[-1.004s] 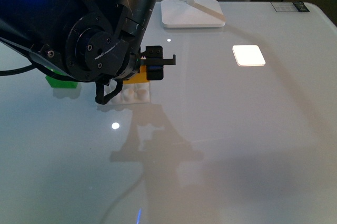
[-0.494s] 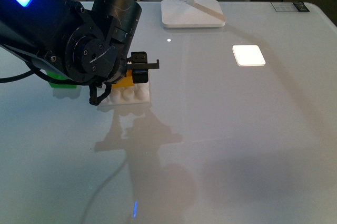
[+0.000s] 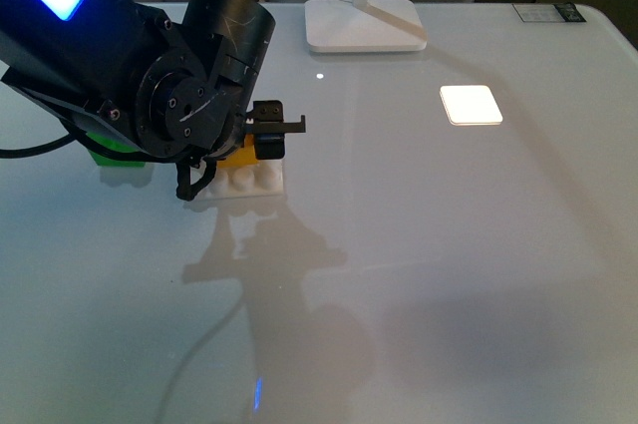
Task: Insert yellow block into base center
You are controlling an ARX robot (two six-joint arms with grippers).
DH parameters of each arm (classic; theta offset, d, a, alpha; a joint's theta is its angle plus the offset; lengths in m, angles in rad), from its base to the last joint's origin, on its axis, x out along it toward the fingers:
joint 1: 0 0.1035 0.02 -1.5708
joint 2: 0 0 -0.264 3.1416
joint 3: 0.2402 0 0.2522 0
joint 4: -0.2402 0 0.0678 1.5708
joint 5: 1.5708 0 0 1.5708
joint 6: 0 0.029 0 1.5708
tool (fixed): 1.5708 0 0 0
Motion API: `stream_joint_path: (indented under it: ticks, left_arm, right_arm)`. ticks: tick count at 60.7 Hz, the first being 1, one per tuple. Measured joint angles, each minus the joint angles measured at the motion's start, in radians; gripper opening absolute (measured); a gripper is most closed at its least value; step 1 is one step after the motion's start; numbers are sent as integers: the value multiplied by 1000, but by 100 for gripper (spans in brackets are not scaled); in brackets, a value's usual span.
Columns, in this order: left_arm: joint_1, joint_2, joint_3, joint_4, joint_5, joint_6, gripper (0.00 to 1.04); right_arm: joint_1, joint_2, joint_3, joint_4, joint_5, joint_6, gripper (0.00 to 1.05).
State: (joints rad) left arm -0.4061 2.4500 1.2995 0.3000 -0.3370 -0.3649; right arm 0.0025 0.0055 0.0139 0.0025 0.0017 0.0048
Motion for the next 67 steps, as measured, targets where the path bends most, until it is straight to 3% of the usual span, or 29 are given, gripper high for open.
stream_joint_path:
  ticks: [67]
  left_arm:
    - [-1,25,38,-34,-19,-22,62]
  right_arm:
    - [0,0,0,0,0,0,96]
